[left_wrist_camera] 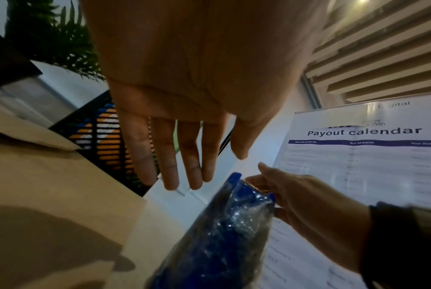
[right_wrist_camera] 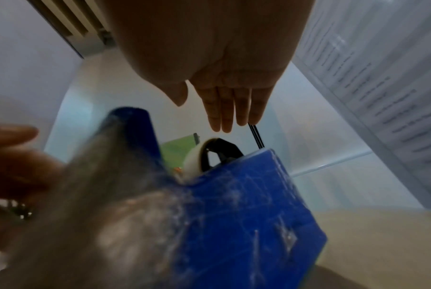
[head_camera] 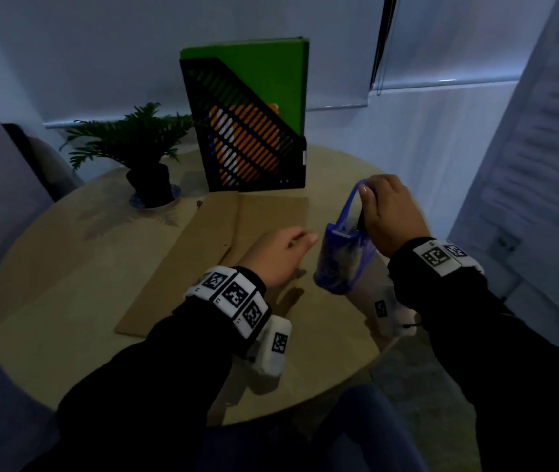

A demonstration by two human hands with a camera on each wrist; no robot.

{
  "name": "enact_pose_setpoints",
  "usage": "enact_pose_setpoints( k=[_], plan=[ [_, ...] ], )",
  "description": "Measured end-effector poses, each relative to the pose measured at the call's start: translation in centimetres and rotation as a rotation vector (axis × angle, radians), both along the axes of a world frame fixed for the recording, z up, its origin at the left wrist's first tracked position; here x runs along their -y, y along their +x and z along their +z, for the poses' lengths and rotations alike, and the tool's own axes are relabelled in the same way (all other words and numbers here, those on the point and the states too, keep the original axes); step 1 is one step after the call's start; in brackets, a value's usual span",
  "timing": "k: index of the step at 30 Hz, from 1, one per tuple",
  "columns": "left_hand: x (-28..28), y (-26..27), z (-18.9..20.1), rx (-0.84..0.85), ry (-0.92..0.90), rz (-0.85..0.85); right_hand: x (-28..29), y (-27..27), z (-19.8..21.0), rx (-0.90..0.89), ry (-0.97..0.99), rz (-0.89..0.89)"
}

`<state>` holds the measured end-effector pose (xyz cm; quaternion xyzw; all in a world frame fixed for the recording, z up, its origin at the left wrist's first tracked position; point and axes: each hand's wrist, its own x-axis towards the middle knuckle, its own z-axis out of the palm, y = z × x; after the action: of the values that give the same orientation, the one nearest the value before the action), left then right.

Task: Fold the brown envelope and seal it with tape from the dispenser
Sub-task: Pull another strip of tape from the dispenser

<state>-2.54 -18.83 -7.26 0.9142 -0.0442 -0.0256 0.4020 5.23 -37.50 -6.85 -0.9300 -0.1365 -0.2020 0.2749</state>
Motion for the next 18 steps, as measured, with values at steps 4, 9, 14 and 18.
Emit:
enact_pose_setpoints(
  k=[4, 9, 14, 18],
  plan=[
    [1.5, 1.3, 0.6, 0.047, -0.145, 0.036, 0.6, 1.7, 0.1, -0.132, 0.037, -0.036],
    [3.2, 2.6, -0.1, 0.061, -0.253, 0.054, 1.1, 3.8, -0.1, -0.196, 0.075, -0.061],
    [3.7, 3.0, -0.7, 0.032, -0.339, 0.077, 1.2, 4.4, -0.4, -0.239, 0.001, -0.071],
    [3.7, 3.3, -0.6, -0.006, -0.423, 0.088, 1.2, 4.7, -0.1, -0.256, -0.081, -0.088]
  ],
)
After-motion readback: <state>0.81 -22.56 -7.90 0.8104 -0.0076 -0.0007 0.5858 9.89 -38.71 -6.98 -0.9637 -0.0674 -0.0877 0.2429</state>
